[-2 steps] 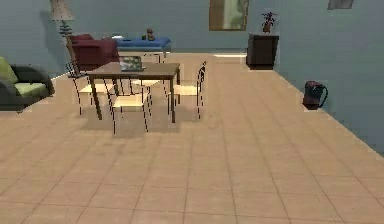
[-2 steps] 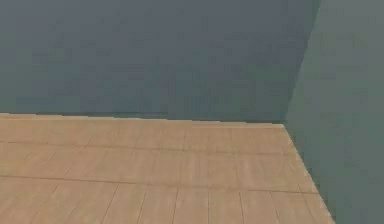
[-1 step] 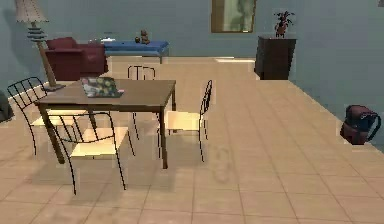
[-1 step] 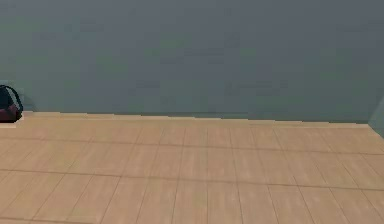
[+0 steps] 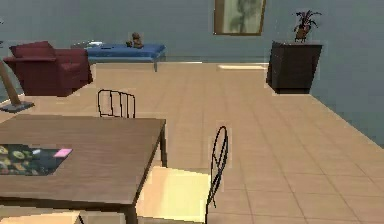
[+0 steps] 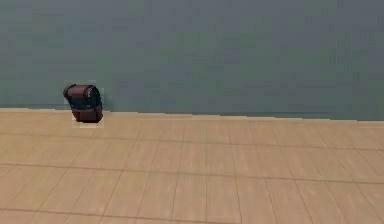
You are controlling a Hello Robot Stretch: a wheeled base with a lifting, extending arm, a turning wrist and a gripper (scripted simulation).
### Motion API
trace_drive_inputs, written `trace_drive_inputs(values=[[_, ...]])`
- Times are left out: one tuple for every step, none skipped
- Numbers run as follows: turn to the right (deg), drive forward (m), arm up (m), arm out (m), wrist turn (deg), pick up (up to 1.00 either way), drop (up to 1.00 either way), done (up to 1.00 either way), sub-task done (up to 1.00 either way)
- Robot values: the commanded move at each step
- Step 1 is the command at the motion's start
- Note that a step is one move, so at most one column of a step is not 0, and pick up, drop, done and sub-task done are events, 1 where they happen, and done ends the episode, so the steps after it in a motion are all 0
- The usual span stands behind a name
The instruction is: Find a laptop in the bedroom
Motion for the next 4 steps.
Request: trace_drive_inputs(values=[[-6.0, 0.0, 0.0, 0.0, 0.0, 0.0, 0.0, 0.0, 0.0], [0.0, 0.3, 0.0, 0.0, 0.0, 0.0, 0.0, 0.0, 0.0], [-45.0, 0.0, 0.0, 0.0, 0.0, 0.0, 0.0, 0.0, 0.0], [0.0, 0.0, 0.0, 0.0, 0.0, 0.0, 0.0, 1.0, 0.0]])
